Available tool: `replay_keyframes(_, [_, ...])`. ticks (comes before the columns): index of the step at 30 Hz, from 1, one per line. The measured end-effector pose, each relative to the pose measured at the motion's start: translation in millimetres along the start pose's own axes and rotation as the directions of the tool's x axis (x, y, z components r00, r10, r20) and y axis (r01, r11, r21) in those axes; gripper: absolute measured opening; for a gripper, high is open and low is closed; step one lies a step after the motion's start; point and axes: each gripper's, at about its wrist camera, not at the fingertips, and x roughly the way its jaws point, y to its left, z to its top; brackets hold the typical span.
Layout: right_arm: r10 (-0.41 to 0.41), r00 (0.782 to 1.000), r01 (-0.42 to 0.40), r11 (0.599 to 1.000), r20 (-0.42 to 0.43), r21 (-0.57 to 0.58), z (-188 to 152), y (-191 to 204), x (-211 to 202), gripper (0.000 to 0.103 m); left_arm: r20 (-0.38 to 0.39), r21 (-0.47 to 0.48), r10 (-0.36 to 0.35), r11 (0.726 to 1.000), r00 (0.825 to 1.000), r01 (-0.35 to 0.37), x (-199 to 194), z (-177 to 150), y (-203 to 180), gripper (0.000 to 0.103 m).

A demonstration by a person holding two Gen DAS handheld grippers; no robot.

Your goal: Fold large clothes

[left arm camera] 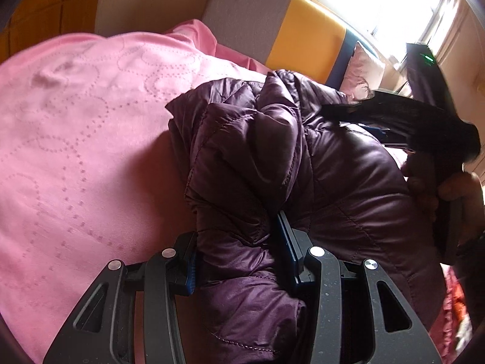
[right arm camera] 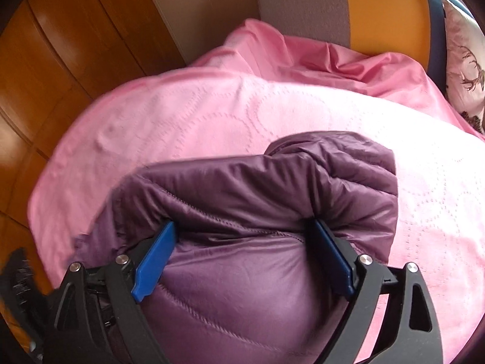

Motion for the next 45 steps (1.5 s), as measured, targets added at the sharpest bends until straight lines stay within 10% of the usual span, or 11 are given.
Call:
replay_keyframes(9, [0.197,0.979,-0.204,0.943,0.054,0.263,-65,-80,-46,0.099,-0.004,-0.092,-0.119,0.989,0.993,0.118,0,-1,20,0.043])
replay_keyframes(17, [0.506,0.860,-0.485,0.772,0.064,0.411,-101,-90,-7,0.093,0.020,-0.268,-0.282,0.923,0.959,0.277,3,-11,44,0.041])
replay_keyframes(23, [0.484,0.867,-0.496,0.821,0.117,0.283,-102,-78,-52,0.060,0.060,-0.312,-0.377,0.872,0.924,0.376,-4,-19,38,0.033])
replay_keyframes(39, [0.141,0.920,-0.276,0.895,0.367,0.350,-188,-228,-243,0.057,-0.212,-0.057,-0.559,0.826,0.802,0.561,78,17,-207,0.030])
replay_keyframes(45, [0.009,0.961,-0.151,0.854,0.275,0.499,-244,-279,-237,0.065,-0.325,0.090,-0.377,0.901,0.867,0.425,120,2,-267,0.032])
